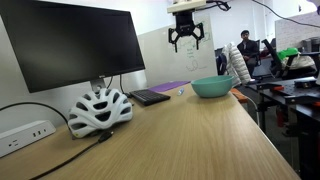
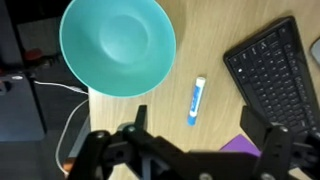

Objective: Put the marker in the bowl

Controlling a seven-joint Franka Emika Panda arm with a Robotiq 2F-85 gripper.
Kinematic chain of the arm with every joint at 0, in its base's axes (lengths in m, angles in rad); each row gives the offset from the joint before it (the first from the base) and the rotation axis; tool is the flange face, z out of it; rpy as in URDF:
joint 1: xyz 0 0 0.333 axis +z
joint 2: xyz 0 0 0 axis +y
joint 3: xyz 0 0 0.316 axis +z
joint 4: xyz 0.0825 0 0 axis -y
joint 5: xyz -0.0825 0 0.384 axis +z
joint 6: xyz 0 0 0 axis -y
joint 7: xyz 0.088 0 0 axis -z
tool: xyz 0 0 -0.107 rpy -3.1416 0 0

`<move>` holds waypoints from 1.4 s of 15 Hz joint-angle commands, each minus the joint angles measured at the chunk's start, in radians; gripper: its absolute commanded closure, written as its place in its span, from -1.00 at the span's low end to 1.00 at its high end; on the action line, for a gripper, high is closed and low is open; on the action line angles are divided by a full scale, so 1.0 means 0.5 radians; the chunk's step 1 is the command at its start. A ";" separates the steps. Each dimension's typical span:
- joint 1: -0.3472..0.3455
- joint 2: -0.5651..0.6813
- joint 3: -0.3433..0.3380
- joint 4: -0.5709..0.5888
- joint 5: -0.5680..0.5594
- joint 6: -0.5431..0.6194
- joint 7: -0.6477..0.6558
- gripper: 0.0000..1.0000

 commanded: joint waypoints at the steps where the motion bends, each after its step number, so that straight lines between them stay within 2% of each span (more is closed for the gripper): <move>1: -0.099 0.103 0.050 0.096 0.097 -0.041 -0.086 -1.00; 3: -0.147 0.241 0.009 0.209 0.173 -0.085 -0.167 -1.00; 8: -0.267 0.808 -0.106 0.667 0.521 -0.191 -0.636 -1.00; 13: -0.220 1.283 -0.182 1.014 0.504 -0.091 -0.617 -1.00; 17: -0.204 1.432 -0.192 1.108 0.559 -0.052 -0.614 -1.00; 19: -0.205 1.428 -0.191 1.093 0.593 -0.031 -0.628 -0.81; 21: -0.194 1.403 -0.200 1.053 0.591 0.000 -0.627 -0.74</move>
